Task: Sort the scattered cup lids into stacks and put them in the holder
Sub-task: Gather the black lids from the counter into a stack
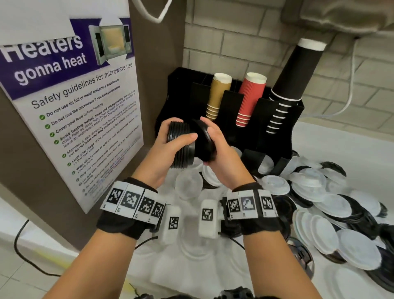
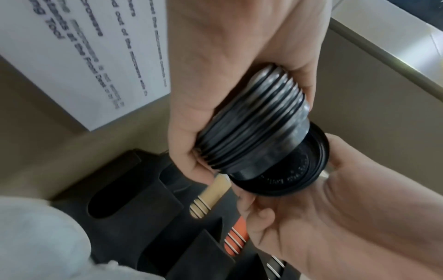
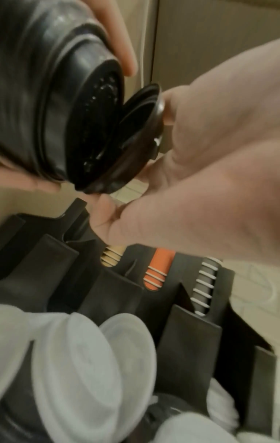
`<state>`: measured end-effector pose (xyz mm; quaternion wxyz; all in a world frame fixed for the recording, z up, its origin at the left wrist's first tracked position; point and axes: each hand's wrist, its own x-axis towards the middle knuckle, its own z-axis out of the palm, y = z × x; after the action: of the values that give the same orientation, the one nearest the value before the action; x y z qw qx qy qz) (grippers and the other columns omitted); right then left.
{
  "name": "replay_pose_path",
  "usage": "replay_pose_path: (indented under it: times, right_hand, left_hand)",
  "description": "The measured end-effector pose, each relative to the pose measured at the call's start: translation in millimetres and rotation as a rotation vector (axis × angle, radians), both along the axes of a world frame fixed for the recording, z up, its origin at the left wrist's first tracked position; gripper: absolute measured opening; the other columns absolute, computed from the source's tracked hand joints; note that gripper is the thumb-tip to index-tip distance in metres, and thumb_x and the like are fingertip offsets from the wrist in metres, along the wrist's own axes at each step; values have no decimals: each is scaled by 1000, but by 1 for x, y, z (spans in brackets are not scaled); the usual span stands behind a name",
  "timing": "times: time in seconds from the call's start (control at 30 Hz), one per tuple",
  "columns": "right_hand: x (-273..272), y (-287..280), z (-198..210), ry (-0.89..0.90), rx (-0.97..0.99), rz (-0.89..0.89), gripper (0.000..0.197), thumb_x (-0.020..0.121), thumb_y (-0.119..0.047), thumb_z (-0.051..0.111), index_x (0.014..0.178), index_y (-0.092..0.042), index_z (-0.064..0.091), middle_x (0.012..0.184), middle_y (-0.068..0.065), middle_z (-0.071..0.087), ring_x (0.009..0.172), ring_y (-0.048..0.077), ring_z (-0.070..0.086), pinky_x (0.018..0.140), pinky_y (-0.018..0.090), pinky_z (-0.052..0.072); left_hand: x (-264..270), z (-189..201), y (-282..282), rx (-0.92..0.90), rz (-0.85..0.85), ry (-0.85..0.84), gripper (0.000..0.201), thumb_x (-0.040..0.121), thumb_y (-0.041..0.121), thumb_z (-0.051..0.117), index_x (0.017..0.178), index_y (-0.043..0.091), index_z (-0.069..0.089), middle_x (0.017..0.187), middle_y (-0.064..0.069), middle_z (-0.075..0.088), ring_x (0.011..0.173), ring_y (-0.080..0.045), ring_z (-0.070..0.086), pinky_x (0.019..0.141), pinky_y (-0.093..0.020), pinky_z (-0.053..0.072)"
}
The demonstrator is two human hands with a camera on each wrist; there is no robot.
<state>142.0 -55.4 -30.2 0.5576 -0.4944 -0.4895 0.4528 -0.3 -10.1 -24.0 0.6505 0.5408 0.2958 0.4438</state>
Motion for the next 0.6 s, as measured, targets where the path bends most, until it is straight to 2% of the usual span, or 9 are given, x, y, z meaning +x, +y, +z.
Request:
replay_pose_path:
  times: [0.07, 0.1, 0.17, 0.23, 0.33, 0.47, 0.6]
  right_hand:
    - [3, -11, -2, -63, 8, 2, 47, 90, -54, 43, 137, -48, 43, 136, -10, 54, 119, 6, 57, 89, 29, 51]
    - [7, -15, -2, -86, 14, 0, 48, 90, -53, 45, 137, -47, 42, 136, -9, 55, 120, 7, 57, 91, 31, 51]
    - [13, -24, -1, -121, 27, -15, 47, 90, -50, 48, 137, -47, 44, 131, -7, 60, 115, 10, 61, 91, 31, 53]
    - [19, -31, 1, -145, 32, -32, 44, 89, -43, 52, 133, -46, 48, 117, -3, 66, 110, 13, 64, 91, 33, 53]
    - [27, -40, 5, -159, 34, -32, 44, 85, -32, 58, 126, -48, 54, 103, -1, 67, 107, 15, 64, 92, 38, 54]
    - [31, -47, 10, -183, 46, -26, 50, 82, -24, 62, 127, -45, 54, 109, 3, 62, 102, 14, 65, 88, 35, 56]
    - [29, -50, 10, -171, 73, -48, 50, 82, -18, 64, 127, -38, 55, 112, 8, 61, 99, 16, 67, 88, 39, 57]
  left_hand:
    - [6, -1, -4, -30, -59, -12, 41, 72, 36, 70, 110, 33, 56, 104, 0, 63, 94, -18, 66, 66, -36, 55]
    - [9, -2, -6, -44, -87, -16, 42, 72, 36, 70, 111, 32, 55, 107, -2, 63, 96, -20, 66, 68, -39, 56]
    - [13, -3, -9, -66, -139, -25, 43, 74, 37, 68, 114, 31, 55, 110, -3, 63, 99, -22, 65, 71, -41, 56]
    - [17, -4, -13, -80, -183, -35, 43, 75, 37, 67, 116, 30, 54, 112, -4, 63, 102, -23, 65, 76, -44, 55]
    - [22, -6, -18, -110, -229, -69, 38, 76, 36, 67, 113, 32, 56, 114, -5, 62, 102, -22, 65, 79, -46, 56]
    - [28, -7, -21, -118, -229, -98, 30, 75, 38, 68, 104, 38, 60, 108, -1, 64, 91, -15, 69, 68, -37, 58]
    - [31, -7, -22, -110, -231, -106, 29, 76, 39, 66, 103, 39, 58, 105, 0, 64, 89, -15, 69, 69, -36, 58]
